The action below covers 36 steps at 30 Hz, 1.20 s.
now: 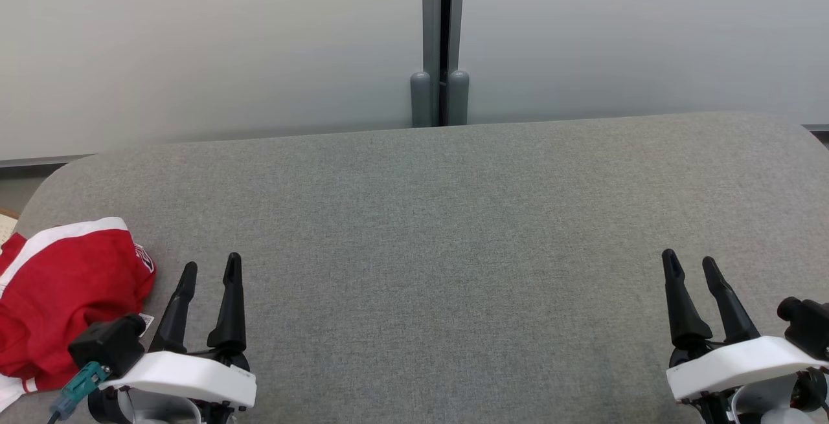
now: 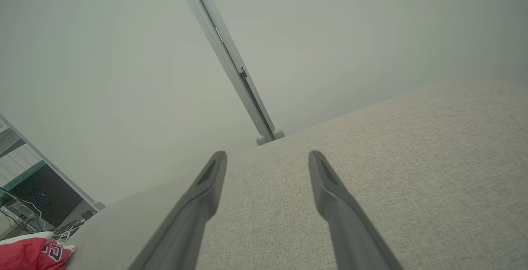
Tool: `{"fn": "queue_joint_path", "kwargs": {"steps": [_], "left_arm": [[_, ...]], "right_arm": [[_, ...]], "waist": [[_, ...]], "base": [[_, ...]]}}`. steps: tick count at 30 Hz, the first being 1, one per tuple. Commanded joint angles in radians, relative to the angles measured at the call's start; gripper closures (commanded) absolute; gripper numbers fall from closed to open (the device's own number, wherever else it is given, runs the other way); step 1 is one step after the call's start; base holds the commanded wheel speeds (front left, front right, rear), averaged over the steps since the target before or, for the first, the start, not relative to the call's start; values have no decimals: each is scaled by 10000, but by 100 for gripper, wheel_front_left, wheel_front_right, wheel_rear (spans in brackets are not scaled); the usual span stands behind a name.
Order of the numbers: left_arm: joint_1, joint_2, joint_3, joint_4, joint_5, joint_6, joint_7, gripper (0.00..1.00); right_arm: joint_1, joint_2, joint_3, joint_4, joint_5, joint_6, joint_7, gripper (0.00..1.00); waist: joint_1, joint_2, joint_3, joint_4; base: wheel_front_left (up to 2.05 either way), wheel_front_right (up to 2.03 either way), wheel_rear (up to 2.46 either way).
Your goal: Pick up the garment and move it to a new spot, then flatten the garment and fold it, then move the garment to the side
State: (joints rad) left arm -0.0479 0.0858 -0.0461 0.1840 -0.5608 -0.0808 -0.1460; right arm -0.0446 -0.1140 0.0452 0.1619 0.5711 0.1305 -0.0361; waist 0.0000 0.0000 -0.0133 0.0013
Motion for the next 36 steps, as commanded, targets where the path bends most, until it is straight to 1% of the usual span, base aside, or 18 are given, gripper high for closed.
{"fn": "queue_joint_path", "kwargs": {"steps": [1, 18, 36], "left_arm": [[-61, 85, -4, -45, 266, 33, -99, 0], [73, 64, -178, 418, 1978, 115, -523, 0], [169, 21, -237, 1081, 3245, 202, -897, 0]], "right_arm": [[-28, -51, 36, -48, -253, 3, -98, 0], [105, -66, 214, 145, -1760, 3, -320, 0], [309, 21, 246, 295, -3045, 2, -470, 0]], "waist": [[0, 0, -5, -1], [0, 0, -79, 37], [0, 0, -248, 113]], "base": [[0, 0, 0], [0, 0, 0], [0, 0, 0]]}}
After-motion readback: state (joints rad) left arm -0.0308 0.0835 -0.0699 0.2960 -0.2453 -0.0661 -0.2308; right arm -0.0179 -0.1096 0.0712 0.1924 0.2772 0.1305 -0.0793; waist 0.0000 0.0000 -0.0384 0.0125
